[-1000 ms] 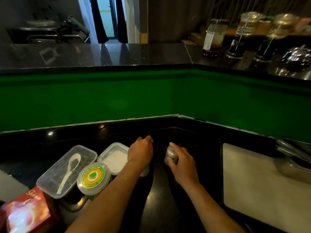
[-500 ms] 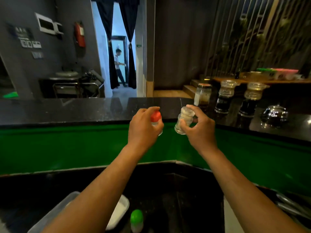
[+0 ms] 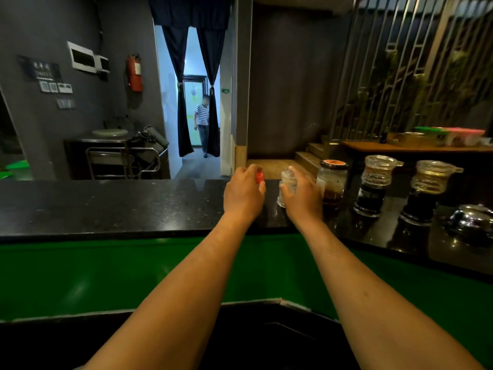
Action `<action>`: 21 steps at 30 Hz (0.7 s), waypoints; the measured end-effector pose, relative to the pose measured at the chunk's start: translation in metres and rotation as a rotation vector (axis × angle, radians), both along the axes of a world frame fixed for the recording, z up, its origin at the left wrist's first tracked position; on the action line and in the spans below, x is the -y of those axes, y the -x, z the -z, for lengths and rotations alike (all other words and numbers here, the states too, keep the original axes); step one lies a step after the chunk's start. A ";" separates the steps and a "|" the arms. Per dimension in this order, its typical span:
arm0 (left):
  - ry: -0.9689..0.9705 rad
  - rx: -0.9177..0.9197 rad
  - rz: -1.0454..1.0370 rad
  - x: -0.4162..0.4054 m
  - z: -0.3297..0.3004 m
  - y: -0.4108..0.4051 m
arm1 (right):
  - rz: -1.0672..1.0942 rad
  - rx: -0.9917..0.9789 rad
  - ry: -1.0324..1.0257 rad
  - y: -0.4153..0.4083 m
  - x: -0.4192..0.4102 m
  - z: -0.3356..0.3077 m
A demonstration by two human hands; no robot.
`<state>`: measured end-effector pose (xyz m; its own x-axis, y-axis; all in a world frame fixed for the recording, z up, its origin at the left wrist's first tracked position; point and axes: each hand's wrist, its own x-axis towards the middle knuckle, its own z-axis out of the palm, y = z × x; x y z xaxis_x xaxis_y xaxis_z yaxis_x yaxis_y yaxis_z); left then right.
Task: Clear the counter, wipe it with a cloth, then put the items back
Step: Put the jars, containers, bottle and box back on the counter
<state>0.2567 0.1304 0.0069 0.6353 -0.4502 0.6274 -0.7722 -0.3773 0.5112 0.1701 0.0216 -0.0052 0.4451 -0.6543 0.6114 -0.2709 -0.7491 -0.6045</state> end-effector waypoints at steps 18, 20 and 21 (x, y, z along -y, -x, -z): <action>-0.029 -0.035 -0.006 -0.042 0.026 0.023 | 0.007 -0.094 0.051 0.026 -0.023 0.020; 0.046 0.019 -0.025 -0.082 0.045 0.050 | -0.036 -0.042 0.127 0.050 -0.049 0.042; 0.058 0.046 -0.046 -0.104 0.058 0.063 | -0.044 -0.033 0.182 0.062 -0.065 0.055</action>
